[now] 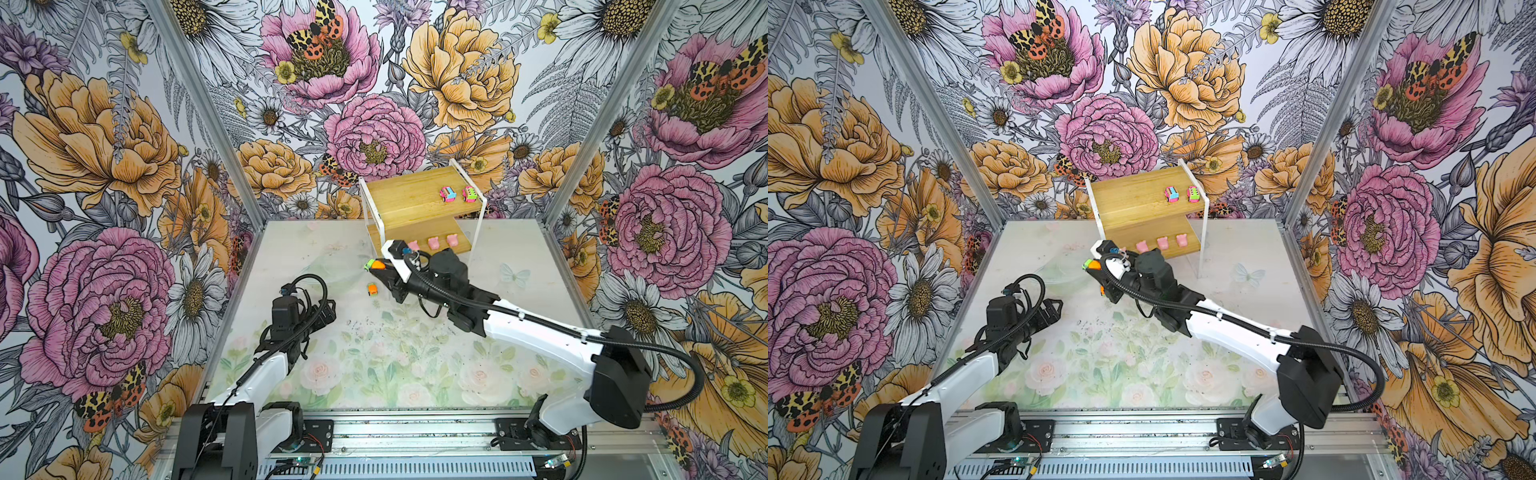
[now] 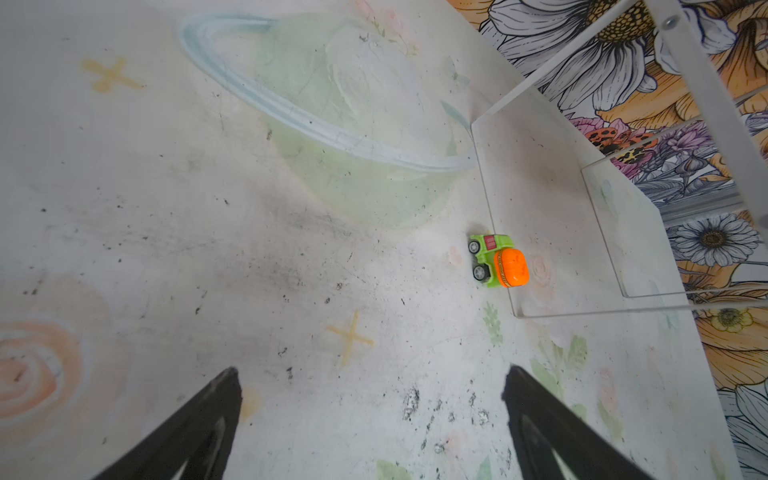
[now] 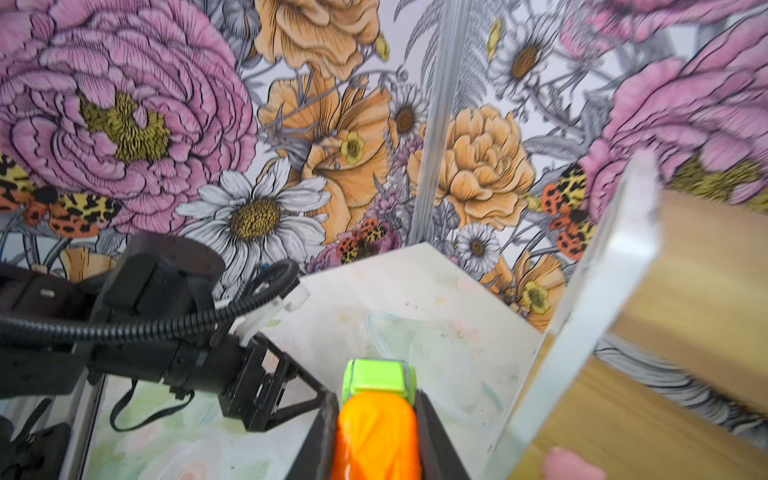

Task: Place and organize the plastic toys onto the shelf
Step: 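Lift the orange-and-green truck and carry it to the upper shelf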

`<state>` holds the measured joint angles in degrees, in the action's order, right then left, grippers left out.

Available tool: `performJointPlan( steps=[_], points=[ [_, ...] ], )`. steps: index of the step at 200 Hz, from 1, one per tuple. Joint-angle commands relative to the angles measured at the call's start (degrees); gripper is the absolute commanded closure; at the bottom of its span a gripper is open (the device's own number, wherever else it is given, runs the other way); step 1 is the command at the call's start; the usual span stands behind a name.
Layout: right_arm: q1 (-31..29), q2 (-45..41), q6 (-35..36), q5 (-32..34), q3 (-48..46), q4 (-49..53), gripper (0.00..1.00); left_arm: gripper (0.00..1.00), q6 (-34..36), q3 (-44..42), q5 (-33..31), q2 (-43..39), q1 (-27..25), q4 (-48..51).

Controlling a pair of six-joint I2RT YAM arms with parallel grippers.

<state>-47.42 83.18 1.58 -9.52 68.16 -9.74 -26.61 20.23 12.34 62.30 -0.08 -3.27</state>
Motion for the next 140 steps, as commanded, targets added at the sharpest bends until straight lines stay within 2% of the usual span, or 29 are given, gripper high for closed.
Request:
performJointPlan(
  steps=[1,23,52,86,140],
  points=[
    [3.5,-3.6,1.6,6.6,5.4,15.2,0.89,0.01,0.6,-0.1,0.9,0.0,0.3,-1.6],
    [7.7,-5.3,0.2,12.2,11.1,18.5,0.89,0.01,0.6,-0.2,0.9,0.2,0.3,-1.7],
    [13.0,-2.1,-0.2,16.1,18.9,22.5,0.89,0.01,0.6,0.1,1.0,0.5,0.4,-1.9],
    [16.8,5.1,-3.8,16.7,30.2,29.8,0.89,0.01,0.4,0.2,1.3,0.5,0.4,-1.6],
    [17.9,12.3,-9.9,16.0,38.0,34.6,0.9,0.01,0.2,0.6,1.2,0.0,0.3,-0.9]
  ],
)
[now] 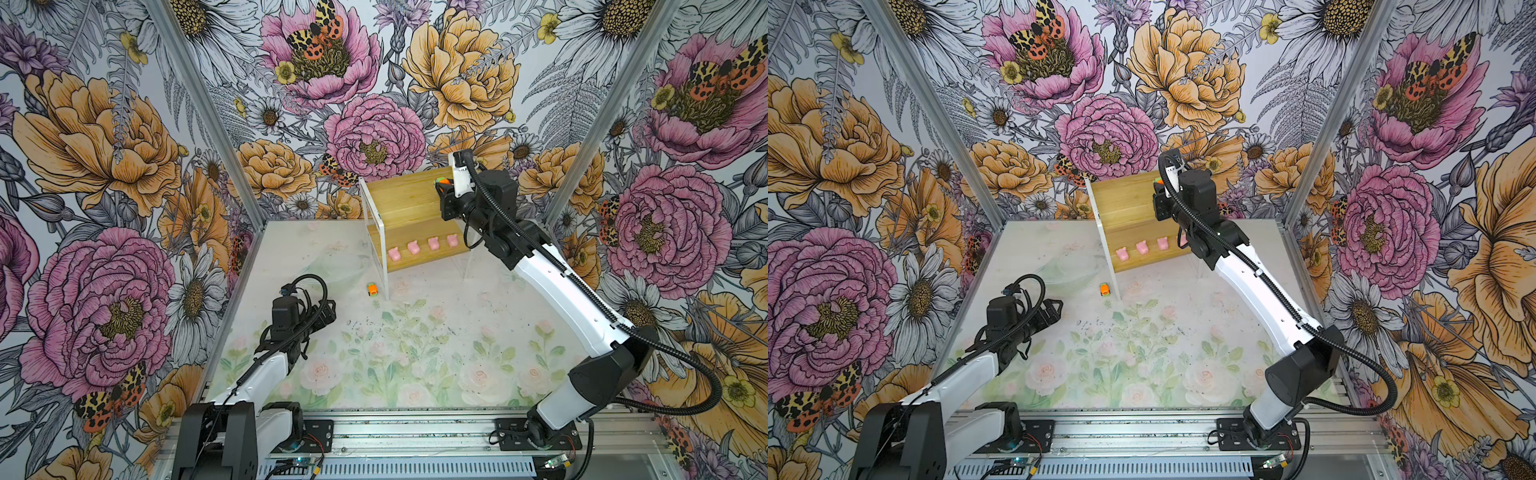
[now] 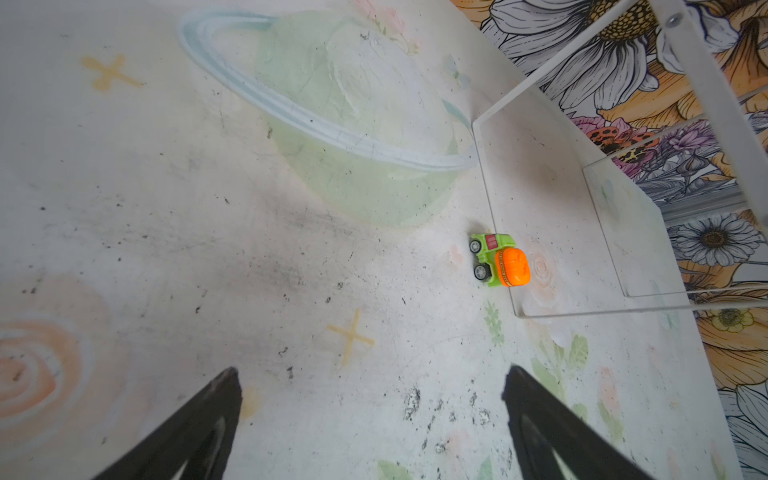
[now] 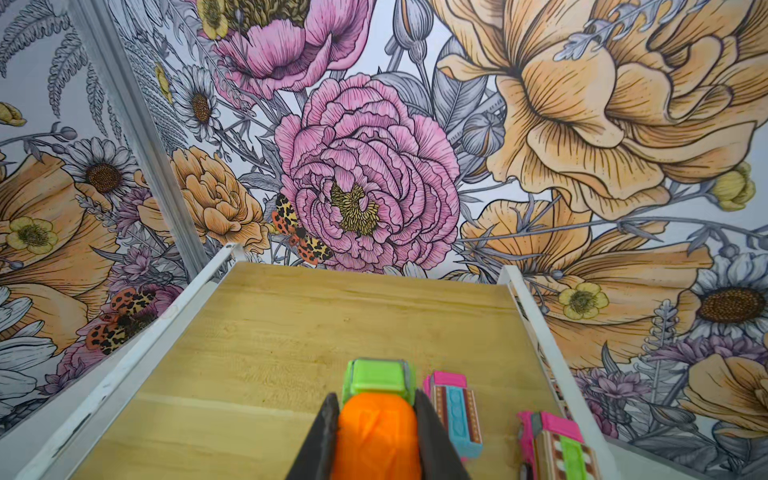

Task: Place and organize the plastic toys onto the shelf
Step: 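Lift the orange-and-green truck and carry it to the upper shelf, then lower the truck onto the upper shelf beside the other trucks and release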

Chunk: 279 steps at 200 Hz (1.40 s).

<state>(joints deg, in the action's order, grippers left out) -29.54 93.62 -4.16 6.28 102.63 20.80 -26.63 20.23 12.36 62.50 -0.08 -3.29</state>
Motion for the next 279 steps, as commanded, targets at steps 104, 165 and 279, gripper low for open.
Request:
performJointPlan(
  steps=[104,165,279],
  points=[
    [-1.3,6.6,-7.0,-3.0,5.0,4.4,0.89,0.01,0.1,0.8,1.1,-0.1,0.2,-0.7],
    [-1.8,6.9,-6.7,-2.7,5.2,4.4,0.74,0.01,0.3,0.8,1.0,-0.3,0.2,-0.5],
    [-2.1,8.5,-6.3,-2.3,5.7,4.3,0.63,0.01,0.5,0.9,0.8,-0.9,0.2,0.2]
  ],
)
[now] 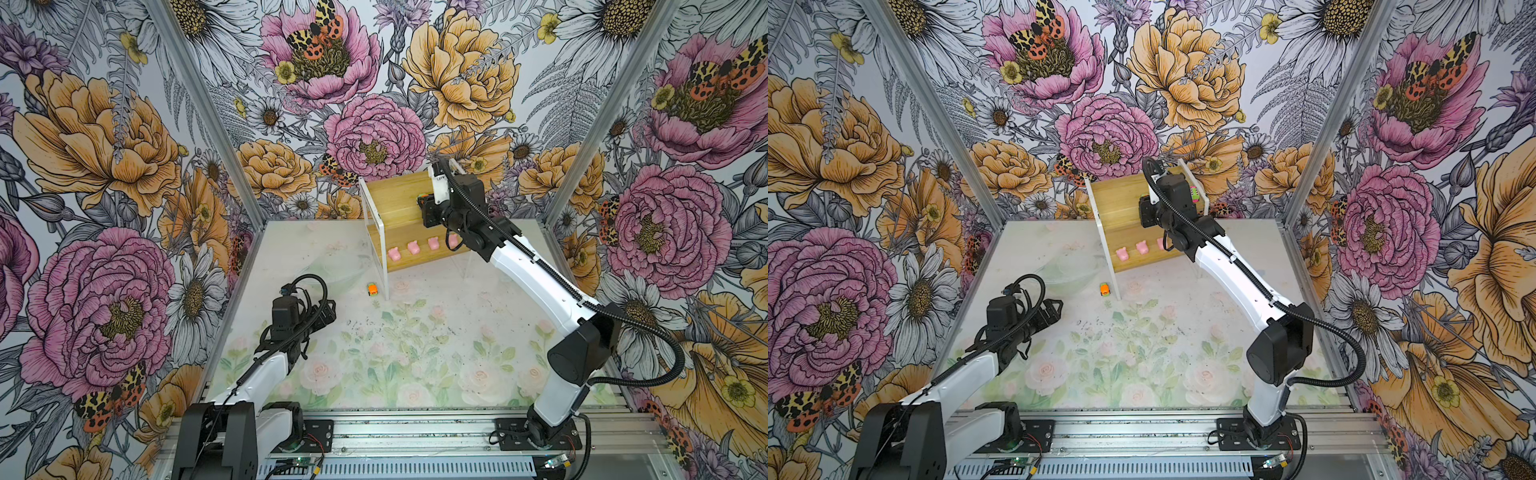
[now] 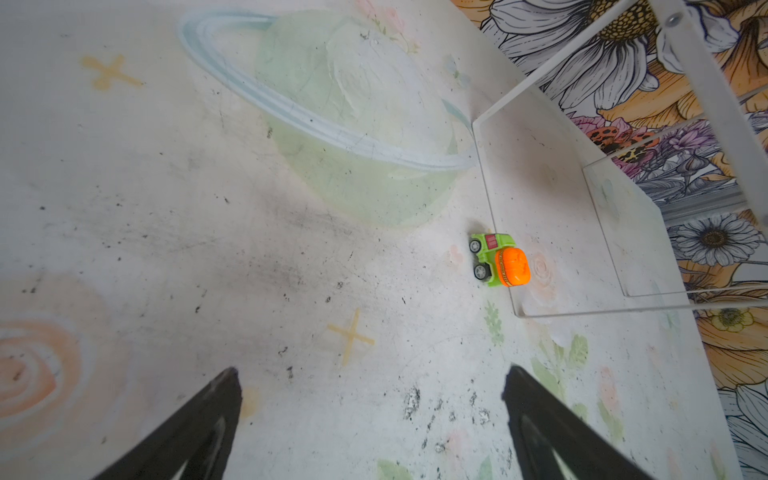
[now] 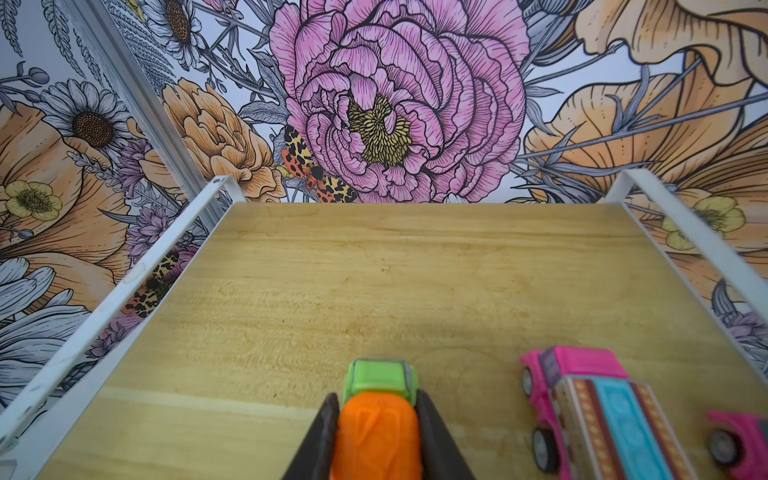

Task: Place and organize the plastic toys onto the shelf
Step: 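Lower the truck onto the upper shelf beside the other trucks and release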

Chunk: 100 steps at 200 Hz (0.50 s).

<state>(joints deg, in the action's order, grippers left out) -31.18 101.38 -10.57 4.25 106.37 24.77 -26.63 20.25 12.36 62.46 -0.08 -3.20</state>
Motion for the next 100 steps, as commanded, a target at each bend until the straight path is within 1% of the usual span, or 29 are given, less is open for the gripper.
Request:
performJointPlan(
  steps=[1,15,37,100],
  points=[
    [-0.4,0.7,0.2,-0.2,2.0,0.4,0.62,0.01,0.5,0.8,0.8,-0.9,0.2,0.1],
    [-0.5,0.5,0.5,-0.1,2.0,0.4,0.56,0.01,0.6,0.8,0.8,-0.9,0.2,0.1],
    [-0.7,-0.2,1.1,0.1,2.1,0.4,0.49,0.01,0.5,1.0,0.7,-0.9,0.2,0.1],
    [-1.3,-4.2,3.6,0.4,1.5,0.4,0.41,0.01,0.2,1.0,0.9,0.0,0.1,-0.7]
  ],
)
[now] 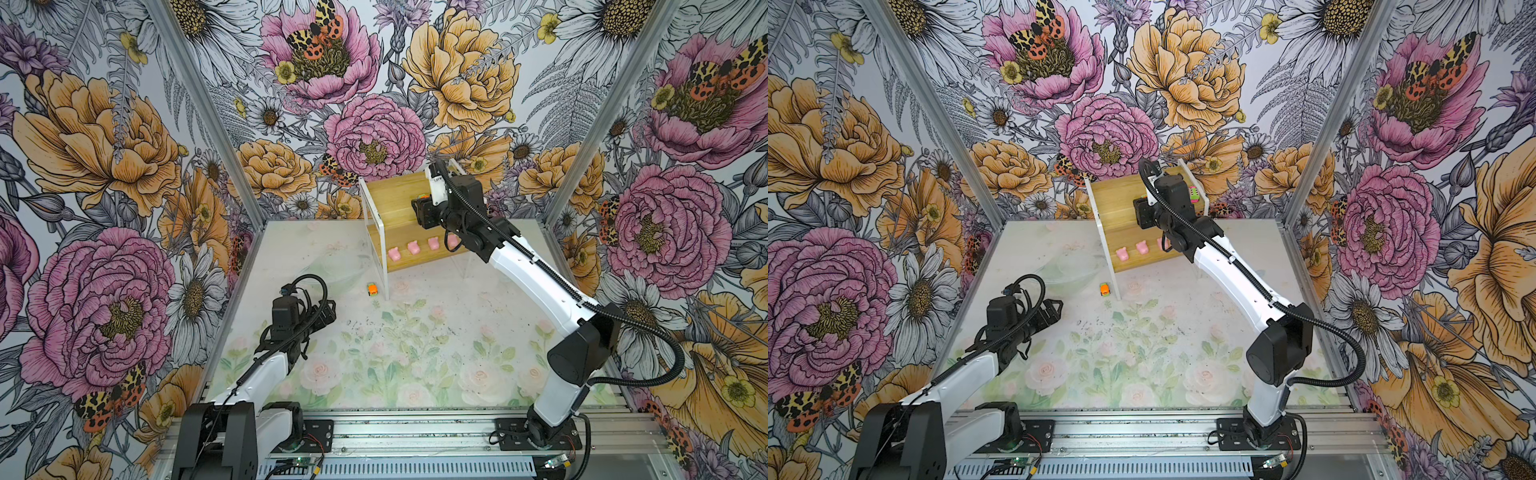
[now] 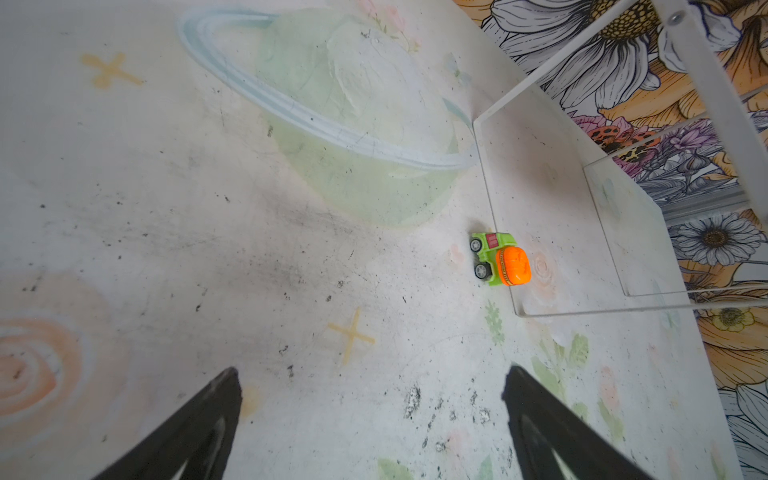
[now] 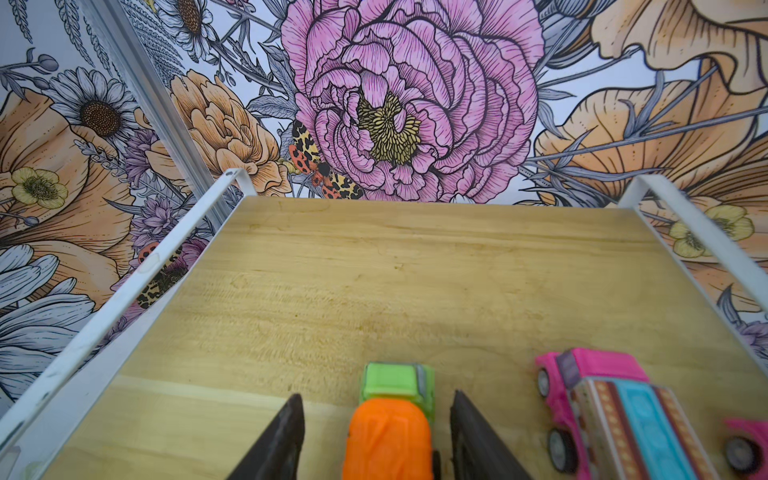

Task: Place and organize the plastic toys onto the shelf
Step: 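Lower the truck onto the upper shelf beside the other trucks and release, then pull the right gripper back while the left arm reaches toward the last truck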

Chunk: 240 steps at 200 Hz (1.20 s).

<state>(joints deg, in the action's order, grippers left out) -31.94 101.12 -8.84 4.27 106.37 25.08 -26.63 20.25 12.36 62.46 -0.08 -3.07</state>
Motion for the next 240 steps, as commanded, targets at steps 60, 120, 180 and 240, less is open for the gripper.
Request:
performJointPlan(
  steps=[60,120,180,240],
  points=[
    [-0.5,-11.4,7.6,2.1,-2.3,-0.1,0.35,0.01,-1.2,1.3,-0.8,1.2,-1.7,-1.3],
    [-2.8,-21.5,11.0,-6.7,-21.7,-10.0,0.36,0.01,-1.6,2.9,0.6,3.8,-3.4,-1.9],
    [-18.4,-20.8,4.7,-0.7,-53.9,-45.4,0.36,0.01,-4.1,2.5,5.0,7.1,-3.4,-8.1],
    [-16.8,-28.2,2.6,8.2,-64.6,-44.7,0.36,0.01,-5.2,15.4,-9.8,18.8,-17.4,-3.1]
  ],
)
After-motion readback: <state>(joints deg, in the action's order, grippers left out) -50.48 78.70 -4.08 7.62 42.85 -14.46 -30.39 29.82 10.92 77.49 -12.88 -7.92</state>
